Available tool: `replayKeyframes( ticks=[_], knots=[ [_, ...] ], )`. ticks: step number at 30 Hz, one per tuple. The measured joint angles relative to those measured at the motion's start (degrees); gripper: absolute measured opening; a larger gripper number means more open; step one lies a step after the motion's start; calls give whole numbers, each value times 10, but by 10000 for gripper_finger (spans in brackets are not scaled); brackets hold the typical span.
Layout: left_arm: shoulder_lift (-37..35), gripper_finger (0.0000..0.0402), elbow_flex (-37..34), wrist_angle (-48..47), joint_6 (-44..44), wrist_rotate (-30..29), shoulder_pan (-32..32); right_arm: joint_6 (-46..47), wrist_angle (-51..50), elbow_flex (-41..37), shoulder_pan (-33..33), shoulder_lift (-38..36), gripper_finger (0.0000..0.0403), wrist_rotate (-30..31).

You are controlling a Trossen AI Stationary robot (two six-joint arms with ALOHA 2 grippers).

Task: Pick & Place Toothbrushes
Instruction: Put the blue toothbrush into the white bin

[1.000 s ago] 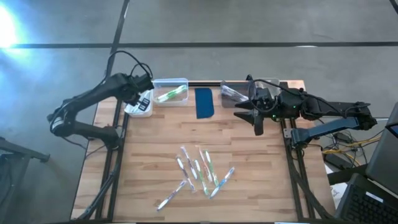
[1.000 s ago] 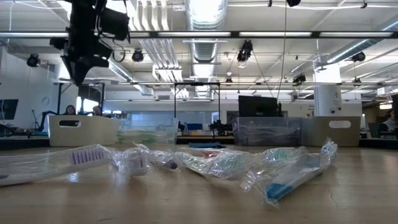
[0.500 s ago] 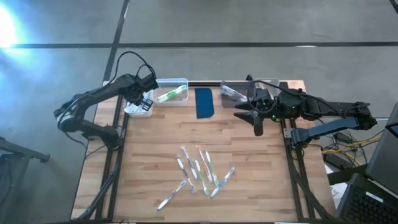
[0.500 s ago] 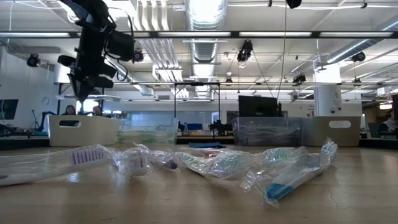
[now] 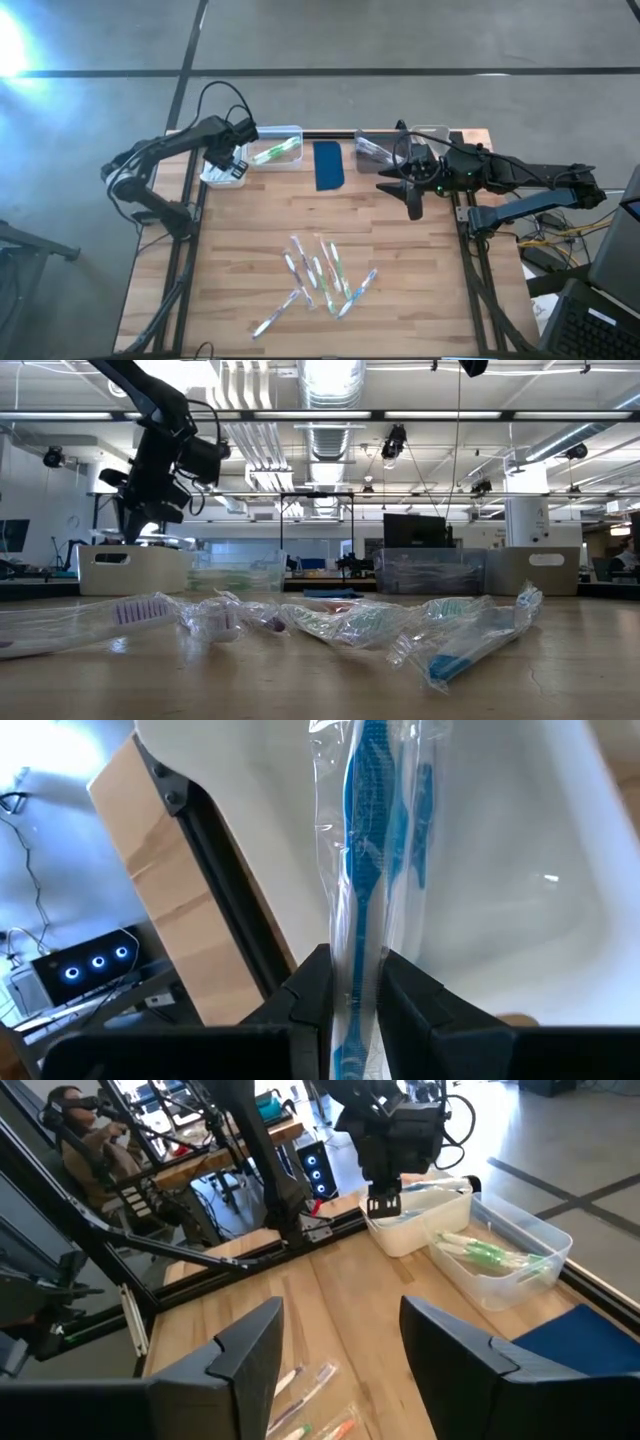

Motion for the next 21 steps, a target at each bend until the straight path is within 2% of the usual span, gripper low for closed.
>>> replayKeyframes(
  ticks=[11, 21],
  knots=[
    [1, 57, -62, 57, 17, 23, 10, 0, -14, 0, 0, 0, 203, 0],
    [18, 57, -70, 106, 31, 35, 16, 0, -14, 0, 0, 0, 189, 0]
  ],
)
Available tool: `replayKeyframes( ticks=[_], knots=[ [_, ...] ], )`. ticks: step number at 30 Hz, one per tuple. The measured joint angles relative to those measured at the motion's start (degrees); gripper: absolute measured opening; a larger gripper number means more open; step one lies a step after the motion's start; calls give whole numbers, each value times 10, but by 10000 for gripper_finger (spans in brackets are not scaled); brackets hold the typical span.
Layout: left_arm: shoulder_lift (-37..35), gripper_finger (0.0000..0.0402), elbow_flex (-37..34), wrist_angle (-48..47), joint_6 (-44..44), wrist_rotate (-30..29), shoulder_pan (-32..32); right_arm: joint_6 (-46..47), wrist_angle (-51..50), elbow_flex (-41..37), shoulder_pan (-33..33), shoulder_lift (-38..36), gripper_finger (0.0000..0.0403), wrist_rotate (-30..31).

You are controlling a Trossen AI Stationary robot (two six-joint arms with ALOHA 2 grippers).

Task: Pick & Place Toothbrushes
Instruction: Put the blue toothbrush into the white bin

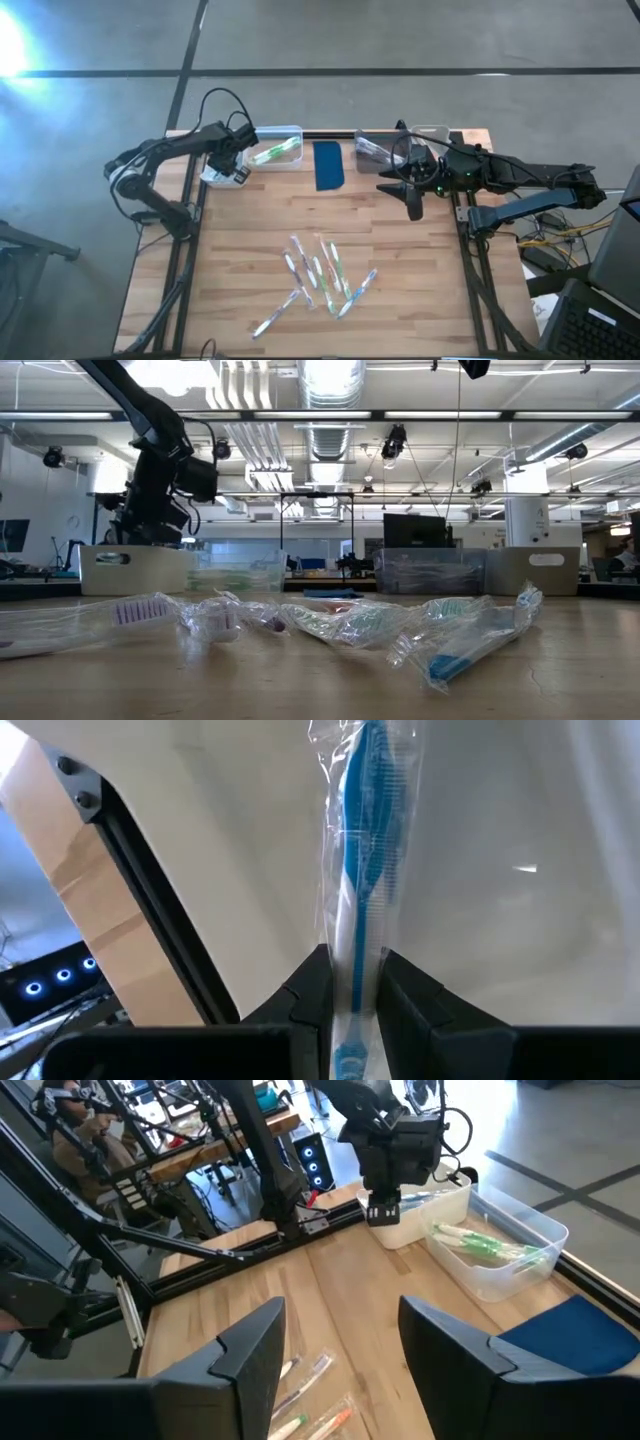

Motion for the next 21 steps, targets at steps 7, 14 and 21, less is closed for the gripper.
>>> replayKeyframes(
  ticks=[7, 14, 21],
  knots=[
    [28, 57, 0, 9, 18, 0, 12, 0, 0, 0, 0, 0, 181, 0],
    [39, 60, 0, 19, 33, 2, 21, 0, 0, 0, 0, 0, 181, 0],
    [24, 108, 0, 20, 65, -20, 21, 0, 0, 0, 0, 0, 198, 0]
  ],
)
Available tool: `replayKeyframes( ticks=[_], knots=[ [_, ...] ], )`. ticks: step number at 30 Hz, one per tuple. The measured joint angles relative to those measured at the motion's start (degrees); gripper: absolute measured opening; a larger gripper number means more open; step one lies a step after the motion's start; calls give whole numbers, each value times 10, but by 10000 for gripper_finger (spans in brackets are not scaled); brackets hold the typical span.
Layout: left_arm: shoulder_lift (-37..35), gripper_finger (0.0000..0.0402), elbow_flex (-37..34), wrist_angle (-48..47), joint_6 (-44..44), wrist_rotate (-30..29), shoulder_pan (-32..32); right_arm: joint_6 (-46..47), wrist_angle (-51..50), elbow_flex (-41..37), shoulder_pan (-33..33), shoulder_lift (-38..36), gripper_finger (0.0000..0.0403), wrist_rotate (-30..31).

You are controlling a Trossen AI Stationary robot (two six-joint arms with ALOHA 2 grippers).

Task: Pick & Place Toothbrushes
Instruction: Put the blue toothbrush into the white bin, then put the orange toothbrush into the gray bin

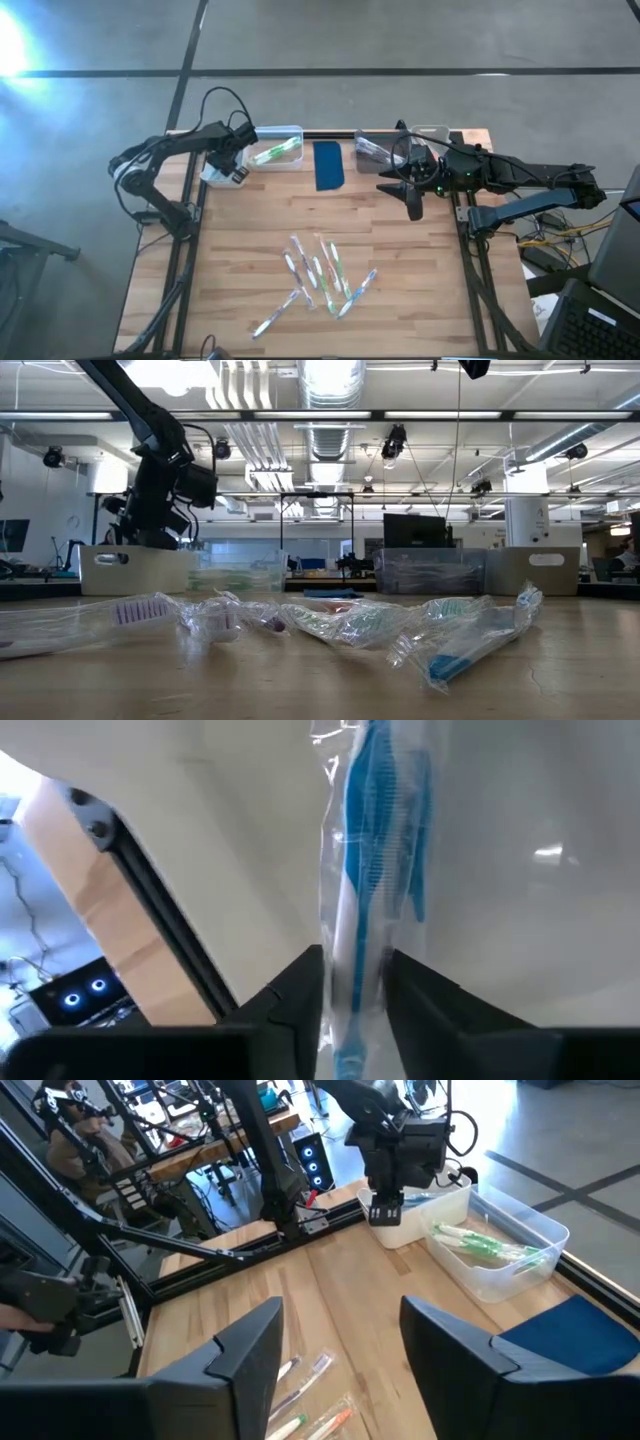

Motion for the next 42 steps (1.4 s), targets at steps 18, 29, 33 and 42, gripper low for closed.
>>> replayKeyframes(
  ticks=[18, 29, 33, 42],
  knots=[
    [-40, 198, 32, -96, 0, 8, 0, 6, 2, 0, 0, 0, 179, 0],
    [-96, 195, 91, -92, -13, 178, -2, 4, 3, 0, 0, 0, 167, 1],
    [-120, 195, 118, -76, -23, 241, -5, 4, 3, 0, 0, 0, 167, 1],
    [-191, 195, 166, 11, -76, 347, -37, 5, 10, 0, 0, 0, 186, 1]
  ],
)
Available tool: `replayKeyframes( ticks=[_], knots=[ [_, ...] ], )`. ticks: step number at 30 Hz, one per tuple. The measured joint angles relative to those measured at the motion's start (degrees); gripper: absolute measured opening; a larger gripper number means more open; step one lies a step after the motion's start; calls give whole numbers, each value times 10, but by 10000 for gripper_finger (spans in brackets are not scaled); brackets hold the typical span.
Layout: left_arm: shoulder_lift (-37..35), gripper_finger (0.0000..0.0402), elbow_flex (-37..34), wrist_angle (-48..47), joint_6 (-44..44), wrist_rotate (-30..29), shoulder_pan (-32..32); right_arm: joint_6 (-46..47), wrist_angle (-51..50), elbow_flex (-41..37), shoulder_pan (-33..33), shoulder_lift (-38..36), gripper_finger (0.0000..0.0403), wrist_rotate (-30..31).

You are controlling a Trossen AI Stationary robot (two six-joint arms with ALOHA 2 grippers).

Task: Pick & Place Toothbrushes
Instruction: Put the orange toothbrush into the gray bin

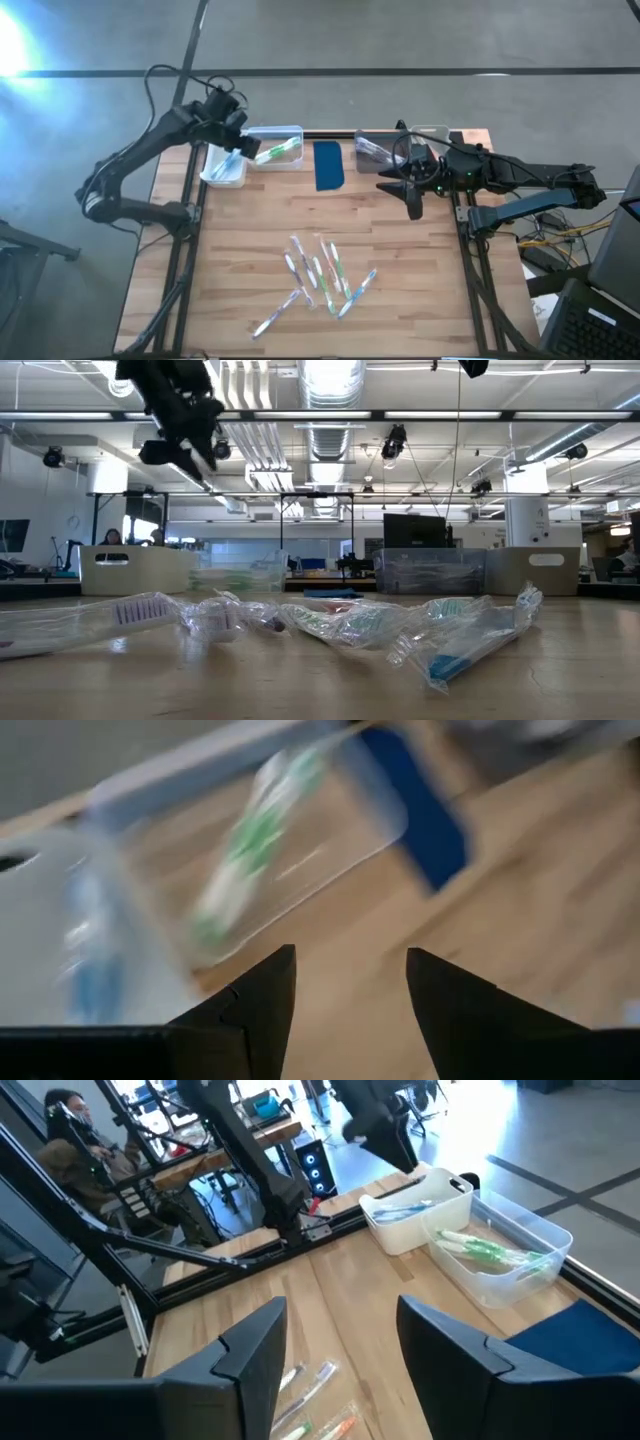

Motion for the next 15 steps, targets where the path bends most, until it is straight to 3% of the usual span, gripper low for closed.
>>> replayKeyframes(
  ticks=[8, 15],
  knots=[
    [-54, 195, 3, 147, -44, 81, -61, -1, 45, 0, 0, 4, 197, 0],
    [-56, 195, 3, 227, 57, 98, -163, -11, 52, 0, 0, 15, 183, 0]
  ],
)
